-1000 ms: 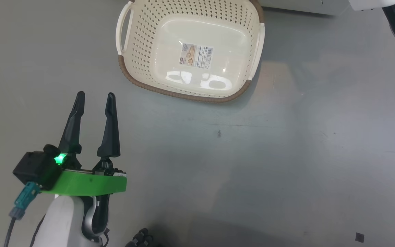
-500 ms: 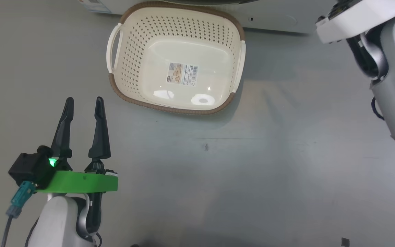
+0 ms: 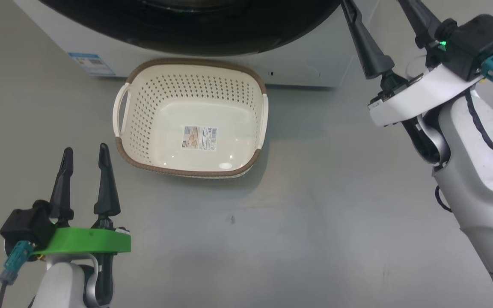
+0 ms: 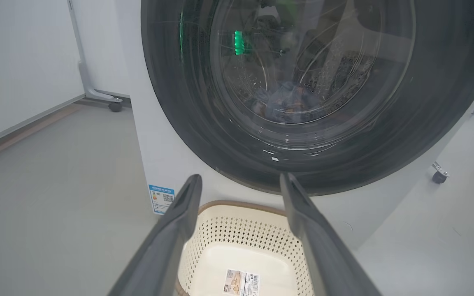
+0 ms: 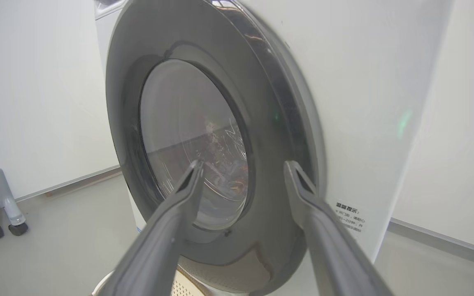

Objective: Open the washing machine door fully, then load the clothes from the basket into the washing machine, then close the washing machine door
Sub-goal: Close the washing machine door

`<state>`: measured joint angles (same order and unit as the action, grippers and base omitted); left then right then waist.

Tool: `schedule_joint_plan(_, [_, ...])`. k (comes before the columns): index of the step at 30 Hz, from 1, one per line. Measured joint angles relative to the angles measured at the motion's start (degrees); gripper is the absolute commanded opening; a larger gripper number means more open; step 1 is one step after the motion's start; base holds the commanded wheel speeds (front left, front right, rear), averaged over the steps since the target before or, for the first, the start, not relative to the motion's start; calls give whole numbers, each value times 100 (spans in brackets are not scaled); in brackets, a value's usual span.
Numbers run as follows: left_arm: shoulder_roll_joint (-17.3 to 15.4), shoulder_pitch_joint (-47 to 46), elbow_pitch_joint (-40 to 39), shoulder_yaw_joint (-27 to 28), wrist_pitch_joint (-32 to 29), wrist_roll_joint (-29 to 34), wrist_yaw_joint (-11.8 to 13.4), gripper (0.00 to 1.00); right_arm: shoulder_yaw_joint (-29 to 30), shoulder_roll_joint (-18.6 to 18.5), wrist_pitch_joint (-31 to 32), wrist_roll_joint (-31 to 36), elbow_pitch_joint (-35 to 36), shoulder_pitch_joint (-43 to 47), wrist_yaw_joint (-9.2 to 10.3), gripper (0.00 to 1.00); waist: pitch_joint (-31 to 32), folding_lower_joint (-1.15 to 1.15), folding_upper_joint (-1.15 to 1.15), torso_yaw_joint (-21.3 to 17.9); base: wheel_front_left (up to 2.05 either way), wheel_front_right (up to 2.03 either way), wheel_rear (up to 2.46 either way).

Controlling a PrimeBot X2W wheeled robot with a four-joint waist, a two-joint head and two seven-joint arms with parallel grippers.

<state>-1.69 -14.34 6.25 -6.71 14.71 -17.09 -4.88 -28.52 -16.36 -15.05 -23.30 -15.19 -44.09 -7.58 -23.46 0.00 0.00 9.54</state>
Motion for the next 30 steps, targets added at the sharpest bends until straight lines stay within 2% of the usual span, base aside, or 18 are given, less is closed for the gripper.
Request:
schedule_joint_plan(20, [-7, 1034, 403, 414, 0, 237, -51, 100, 576, 178, 12, 0, 199, 2170, 0, 100, 1619, 0, 0, -752, 0, 0, 0])
schedule_joint_plan(30, [-14, 1396, 409, 499, 0, 309, -59, 100, 1043, 192, 18, 1, 310, 2903, 0, 100, 2124, -1, 0, -1075, 0, 0, 0])
